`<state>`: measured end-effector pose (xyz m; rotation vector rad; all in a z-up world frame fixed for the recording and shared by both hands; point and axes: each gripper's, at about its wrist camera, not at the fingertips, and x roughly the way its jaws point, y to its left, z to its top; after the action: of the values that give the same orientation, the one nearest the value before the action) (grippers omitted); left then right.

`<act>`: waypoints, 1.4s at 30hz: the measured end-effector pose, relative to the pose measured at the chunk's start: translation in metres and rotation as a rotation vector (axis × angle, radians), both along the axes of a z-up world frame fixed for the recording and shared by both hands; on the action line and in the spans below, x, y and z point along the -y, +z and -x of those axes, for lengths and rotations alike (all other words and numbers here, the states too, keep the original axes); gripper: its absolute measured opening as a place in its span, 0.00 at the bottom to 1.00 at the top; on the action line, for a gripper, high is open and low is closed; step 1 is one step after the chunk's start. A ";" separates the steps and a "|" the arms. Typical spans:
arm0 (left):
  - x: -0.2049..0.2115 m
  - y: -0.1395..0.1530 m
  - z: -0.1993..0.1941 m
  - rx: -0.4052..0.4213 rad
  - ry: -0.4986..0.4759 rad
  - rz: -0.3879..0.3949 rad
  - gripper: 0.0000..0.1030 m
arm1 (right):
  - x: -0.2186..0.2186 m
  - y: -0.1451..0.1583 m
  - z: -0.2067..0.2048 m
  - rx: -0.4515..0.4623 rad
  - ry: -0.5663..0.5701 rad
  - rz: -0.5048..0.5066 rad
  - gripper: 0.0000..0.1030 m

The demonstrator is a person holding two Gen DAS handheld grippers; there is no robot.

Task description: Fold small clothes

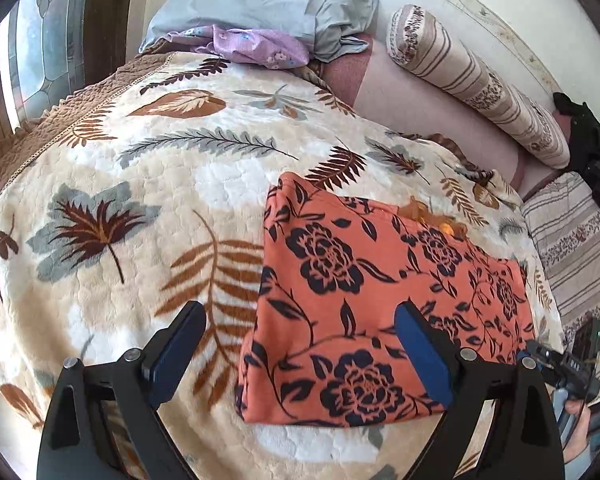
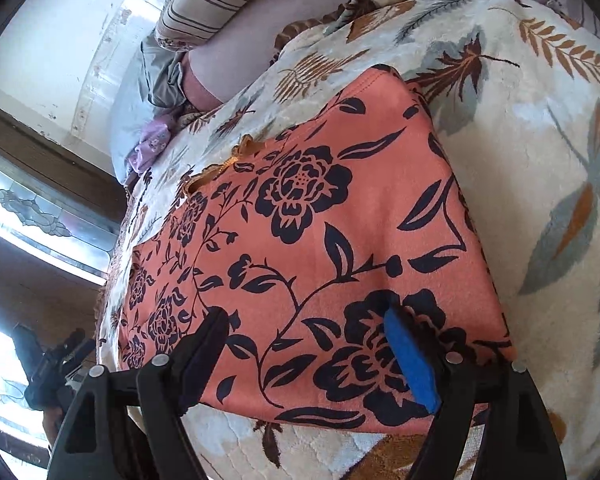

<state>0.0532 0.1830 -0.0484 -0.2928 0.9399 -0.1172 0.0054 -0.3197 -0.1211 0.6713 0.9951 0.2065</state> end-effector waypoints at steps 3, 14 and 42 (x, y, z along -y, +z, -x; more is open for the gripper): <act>-0.004 -0.015 -0.041 -0.073 0.035 0.029 0.85 | 0.006 -0.002 0.003 0.026 0.002 -0.037 0.80; -0.029 -0.066 -0.136 -0.181 0.135 0.041 0.37 | 0.016 -0.004 0.006 0.053 0.022 -0.118 0.80; 0.025 -0.003 0.031 0.007 0.009 -0.068 0.86 | 0.017 -0.004 0.023 0.083 -0.018 -0.117 0.80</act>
<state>0.0221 0.1583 -0.0510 -0.2335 0.9339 -0.0782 -0.0175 -0.3368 -0.1253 0.7727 0.9021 0.2759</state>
